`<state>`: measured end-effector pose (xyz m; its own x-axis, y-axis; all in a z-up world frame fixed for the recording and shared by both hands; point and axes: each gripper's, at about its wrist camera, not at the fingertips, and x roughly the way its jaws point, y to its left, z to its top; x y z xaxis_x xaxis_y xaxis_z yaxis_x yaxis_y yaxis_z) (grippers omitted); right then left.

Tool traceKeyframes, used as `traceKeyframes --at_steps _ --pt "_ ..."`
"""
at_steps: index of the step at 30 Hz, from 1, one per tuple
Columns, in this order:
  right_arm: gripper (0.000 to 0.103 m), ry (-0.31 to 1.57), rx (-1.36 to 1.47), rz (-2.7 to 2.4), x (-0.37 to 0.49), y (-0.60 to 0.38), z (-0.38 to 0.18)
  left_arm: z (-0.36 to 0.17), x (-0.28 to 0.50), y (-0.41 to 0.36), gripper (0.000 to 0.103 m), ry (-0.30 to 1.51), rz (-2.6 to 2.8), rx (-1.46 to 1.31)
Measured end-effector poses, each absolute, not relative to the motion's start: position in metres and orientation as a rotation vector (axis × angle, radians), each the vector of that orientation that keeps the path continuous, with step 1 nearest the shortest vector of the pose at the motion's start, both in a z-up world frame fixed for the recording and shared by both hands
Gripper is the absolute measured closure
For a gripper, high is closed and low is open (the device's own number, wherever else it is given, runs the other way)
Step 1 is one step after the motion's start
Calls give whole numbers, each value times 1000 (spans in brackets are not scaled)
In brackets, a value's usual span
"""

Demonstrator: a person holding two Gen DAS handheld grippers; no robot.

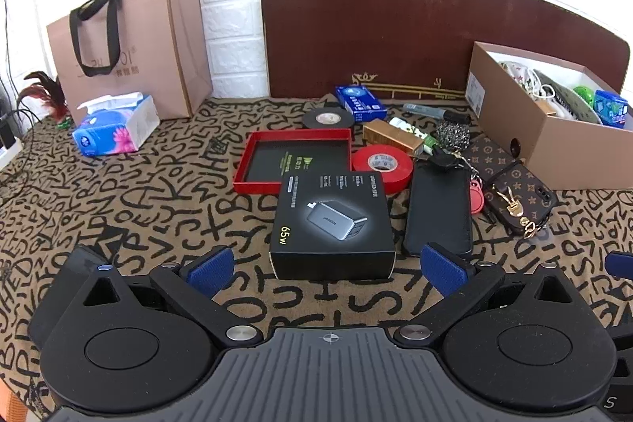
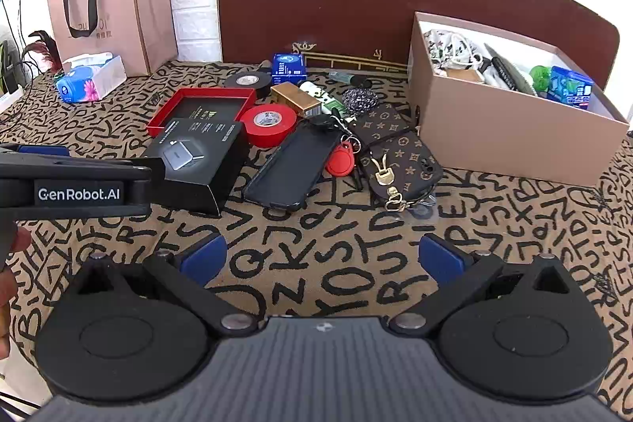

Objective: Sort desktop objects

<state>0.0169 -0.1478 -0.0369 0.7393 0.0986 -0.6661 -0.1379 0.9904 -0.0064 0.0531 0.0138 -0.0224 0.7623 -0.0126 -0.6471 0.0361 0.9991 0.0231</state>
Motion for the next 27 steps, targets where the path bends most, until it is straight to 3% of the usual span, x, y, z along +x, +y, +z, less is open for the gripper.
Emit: traceKeyframes --at_steps 27 --pt "0 754 -178 423 95 -81 -76 -59 138 65 0 841 -208 -45"
